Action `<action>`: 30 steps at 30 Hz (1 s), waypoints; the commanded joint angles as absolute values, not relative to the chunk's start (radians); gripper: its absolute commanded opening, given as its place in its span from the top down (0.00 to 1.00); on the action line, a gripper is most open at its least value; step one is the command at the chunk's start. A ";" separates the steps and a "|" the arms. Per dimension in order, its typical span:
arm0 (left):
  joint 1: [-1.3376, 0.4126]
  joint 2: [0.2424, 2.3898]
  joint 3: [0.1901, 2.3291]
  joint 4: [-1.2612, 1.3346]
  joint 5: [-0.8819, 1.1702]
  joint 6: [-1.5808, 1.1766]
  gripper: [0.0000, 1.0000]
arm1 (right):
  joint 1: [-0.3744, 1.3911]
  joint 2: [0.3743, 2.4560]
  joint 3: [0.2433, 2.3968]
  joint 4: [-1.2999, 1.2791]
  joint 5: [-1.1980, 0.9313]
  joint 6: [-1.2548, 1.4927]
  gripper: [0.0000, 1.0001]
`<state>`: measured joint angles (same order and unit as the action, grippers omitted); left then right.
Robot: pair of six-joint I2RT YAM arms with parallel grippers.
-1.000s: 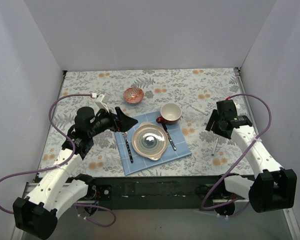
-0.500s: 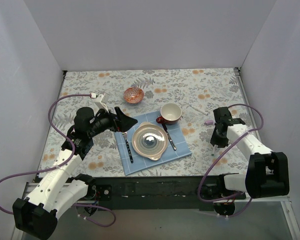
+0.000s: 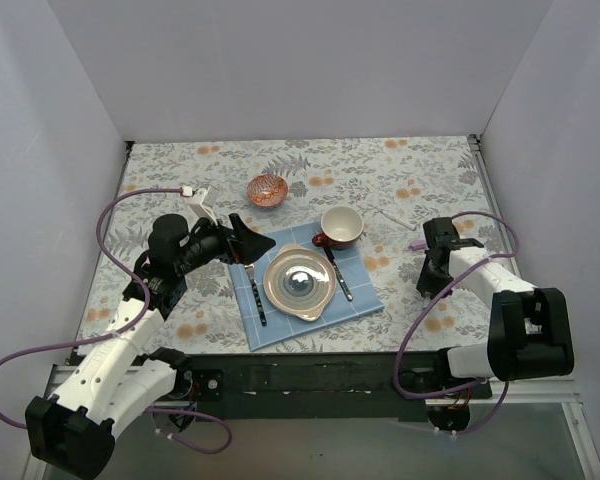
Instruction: Insert the pens into the pen caps
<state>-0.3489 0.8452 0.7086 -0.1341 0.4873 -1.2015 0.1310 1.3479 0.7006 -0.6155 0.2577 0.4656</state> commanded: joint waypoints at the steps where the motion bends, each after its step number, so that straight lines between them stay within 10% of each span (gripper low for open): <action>1: -0.348 0.836 0.696 -0.120 0.517 -1.201 0.02 | 0.124 1.379 0.686 -0.560 0.250 0.453 0.67; 16: -0.351 0.822 0.690 -0.111 0.569 -1.184 0.02 | 0.124 1.341 0.669 -0.532 0.236 0.449 0.98; 30: -0.638 0.971 0.606 0.145 0.528 -1.460 0.19 | 0.132 0.985 0.721 -0.489 -0.161 0.512 0.99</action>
